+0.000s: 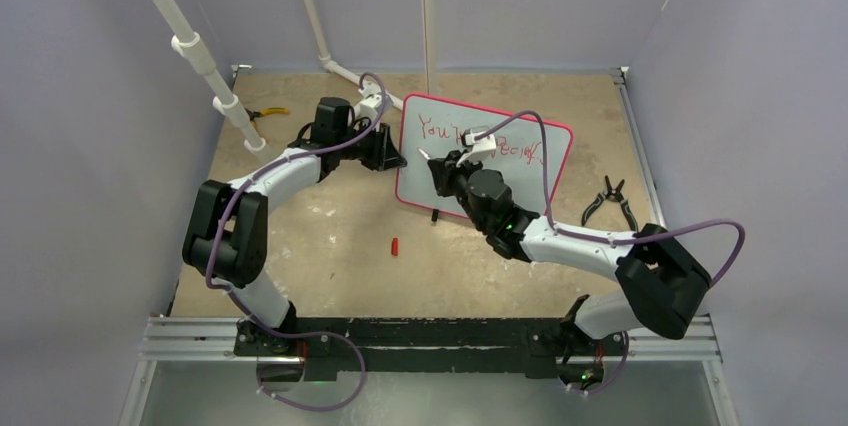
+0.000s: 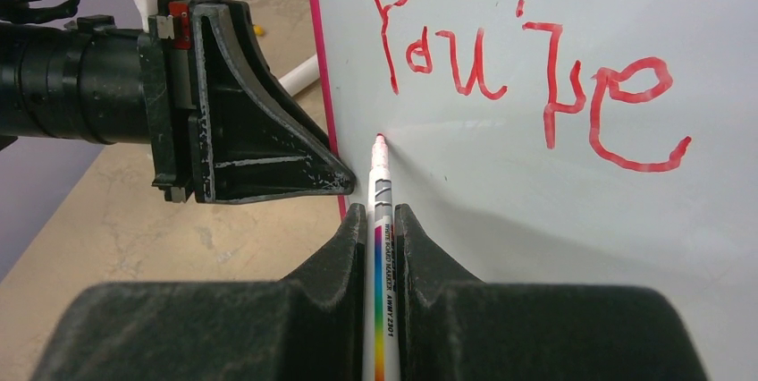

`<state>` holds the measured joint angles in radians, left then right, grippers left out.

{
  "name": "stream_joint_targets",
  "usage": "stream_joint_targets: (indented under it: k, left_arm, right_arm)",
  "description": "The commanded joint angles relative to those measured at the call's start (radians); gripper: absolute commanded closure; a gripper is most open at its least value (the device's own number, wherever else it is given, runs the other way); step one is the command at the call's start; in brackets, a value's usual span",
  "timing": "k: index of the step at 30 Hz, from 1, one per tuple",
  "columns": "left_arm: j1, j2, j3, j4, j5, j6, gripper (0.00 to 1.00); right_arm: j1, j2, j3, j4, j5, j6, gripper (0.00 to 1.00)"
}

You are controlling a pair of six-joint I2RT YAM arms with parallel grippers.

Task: Write a sentence on the whiteboard

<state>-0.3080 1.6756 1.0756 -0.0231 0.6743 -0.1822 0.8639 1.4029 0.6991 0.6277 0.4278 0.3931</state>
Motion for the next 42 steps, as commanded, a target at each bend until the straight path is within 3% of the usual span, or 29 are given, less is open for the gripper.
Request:
stream_joint_targets:
  k: [1,23,42]
  left_arm:
    - [0.000,-0.019,0.026,0.025,-0.002,0.016,0.85]
    - [0.000,-0.025,0.024,0.025,-0.024,0.018,1.00]
    - [0.000,-0.028,0.020,0.025,-0.028,0.026,1.00]
  right_arm:
    - [0.004,0.008,0.044,-0.002,0.048,-0.009,1.00]
    - [0.015,-0.030,0.003,-0.061,0.070,0.032,1.00]
    - [0.015,-0.058,0.020,-0.027,0.098,0.012,1.00]
